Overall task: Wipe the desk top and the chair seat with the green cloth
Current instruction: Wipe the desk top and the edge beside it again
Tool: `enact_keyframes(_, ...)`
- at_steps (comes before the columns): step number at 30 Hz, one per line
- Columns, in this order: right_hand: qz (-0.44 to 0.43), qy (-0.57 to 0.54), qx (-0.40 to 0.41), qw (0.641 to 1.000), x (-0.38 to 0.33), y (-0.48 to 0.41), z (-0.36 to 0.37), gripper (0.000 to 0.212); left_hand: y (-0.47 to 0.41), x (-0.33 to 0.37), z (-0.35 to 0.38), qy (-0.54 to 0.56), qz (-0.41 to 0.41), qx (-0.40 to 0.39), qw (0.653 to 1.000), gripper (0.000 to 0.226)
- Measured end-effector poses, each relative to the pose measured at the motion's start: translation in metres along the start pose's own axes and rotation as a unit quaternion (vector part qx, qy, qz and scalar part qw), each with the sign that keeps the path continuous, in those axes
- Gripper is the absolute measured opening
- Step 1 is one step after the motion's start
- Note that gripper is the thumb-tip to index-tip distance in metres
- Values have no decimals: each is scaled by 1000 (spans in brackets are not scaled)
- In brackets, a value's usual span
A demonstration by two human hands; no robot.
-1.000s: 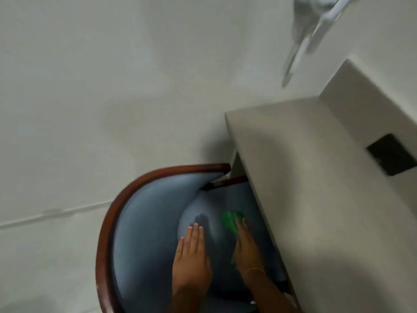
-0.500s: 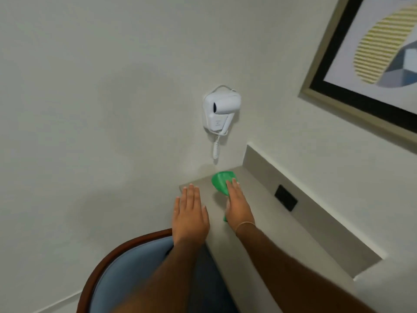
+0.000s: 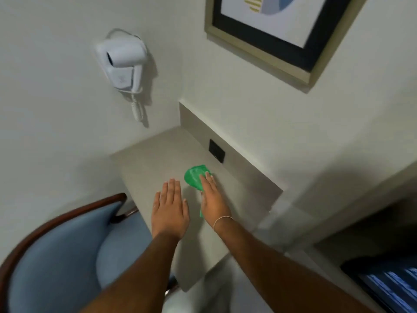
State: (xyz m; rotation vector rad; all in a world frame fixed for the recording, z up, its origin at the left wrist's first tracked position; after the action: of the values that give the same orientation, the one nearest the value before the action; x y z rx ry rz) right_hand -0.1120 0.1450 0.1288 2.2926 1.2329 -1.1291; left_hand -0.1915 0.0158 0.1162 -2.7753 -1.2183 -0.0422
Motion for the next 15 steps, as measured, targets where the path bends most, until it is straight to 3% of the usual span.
enact_keyframes(3, 61, -29, 14, 998, 53, 46, -14, 66, 31, 41, 30, 4, 39, -39, 998, 69)
enact_keyframes(9, 128, -64, 79, 987, 130, 128, -32, 57, 66, 100, 74, -9, 103, -108, 989, 69)
enact_keyframes(15, 308, -167, 305, 886, 205, 235, -65, 67, 82, 133, 96, -16, 137, -147, 980, 69)
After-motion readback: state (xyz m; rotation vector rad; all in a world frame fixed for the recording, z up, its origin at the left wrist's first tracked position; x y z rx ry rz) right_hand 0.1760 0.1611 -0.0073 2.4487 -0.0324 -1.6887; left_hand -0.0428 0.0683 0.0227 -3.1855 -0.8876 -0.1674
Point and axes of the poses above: each hand's wrist, its own y-axis away from the middle knuckle, its own z-axis out of the palm, x = y × z, the point moved 4 cm from there along -y, towards the middle knuckle, and after that the axes turned 12 degrees about -y, right-handed, at the moved point
